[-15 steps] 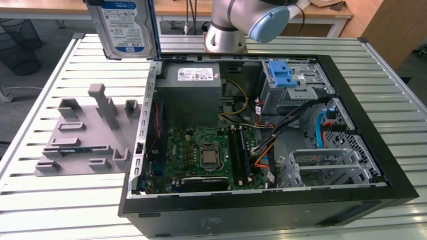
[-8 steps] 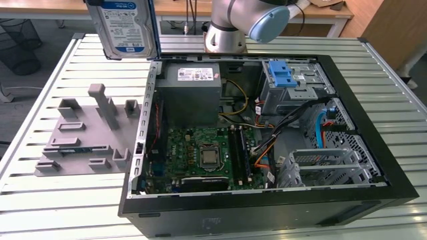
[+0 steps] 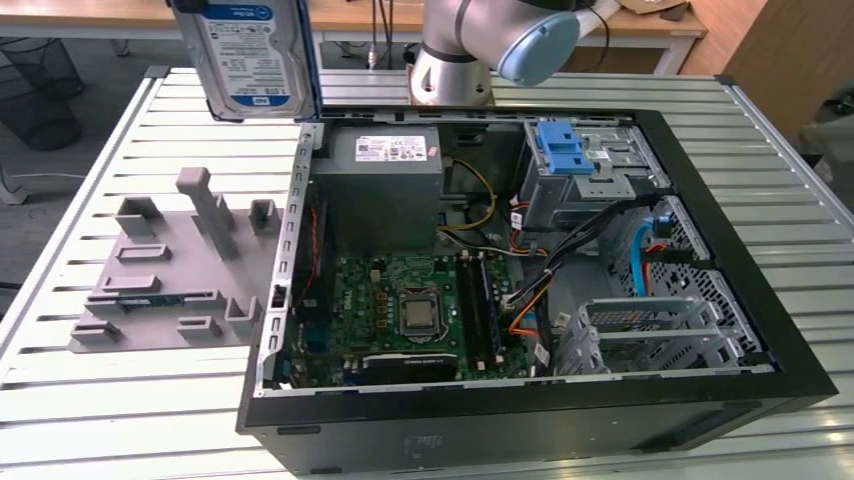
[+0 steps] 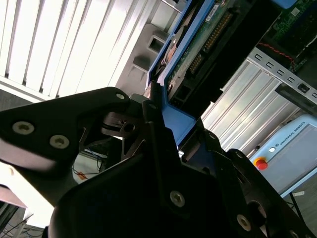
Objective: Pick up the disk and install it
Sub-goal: 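Pick up the disk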
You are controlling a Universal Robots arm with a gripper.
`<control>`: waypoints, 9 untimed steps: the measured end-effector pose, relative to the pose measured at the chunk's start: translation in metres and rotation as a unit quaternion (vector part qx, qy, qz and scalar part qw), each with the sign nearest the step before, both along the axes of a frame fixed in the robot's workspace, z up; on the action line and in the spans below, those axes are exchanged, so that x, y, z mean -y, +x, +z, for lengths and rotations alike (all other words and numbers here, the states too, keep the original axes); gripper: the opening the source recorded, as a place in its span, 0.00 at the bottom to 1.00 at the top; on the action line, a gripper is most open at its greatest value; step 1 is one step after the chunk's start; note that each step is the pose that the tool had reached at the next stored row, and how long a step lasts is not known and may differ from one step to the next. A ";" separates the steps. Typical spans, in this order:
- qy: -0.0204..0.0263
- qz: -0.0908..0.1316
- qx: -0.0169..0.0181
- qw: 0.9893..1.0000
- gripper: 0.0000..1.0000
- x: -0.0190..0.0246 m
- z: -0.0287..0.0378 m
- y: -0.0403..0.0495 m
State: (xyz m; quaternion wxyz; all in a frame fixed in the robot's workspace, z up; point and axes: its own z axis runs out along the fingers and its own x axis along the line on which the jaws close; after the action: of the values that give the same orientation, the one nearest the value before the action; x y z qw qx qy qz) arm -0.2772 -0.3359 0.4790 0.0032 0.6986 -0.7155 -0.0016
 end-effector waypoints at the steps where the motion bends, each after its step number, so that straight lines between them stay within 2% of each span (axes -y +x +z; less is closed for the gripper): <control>1: 0.000 0.000 0.000 1.000 0.36 0.0000 0.0000 0.0004; 9: 0.000 0.000 0.000 1.000 0.36 0.0000 0.0000 0.0038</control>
State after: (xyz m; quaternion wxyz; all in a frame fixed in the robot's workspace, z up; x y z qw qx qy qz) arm -0.2734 -0.3359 0.4790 0.0032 0.6985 -0.7156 -0.0016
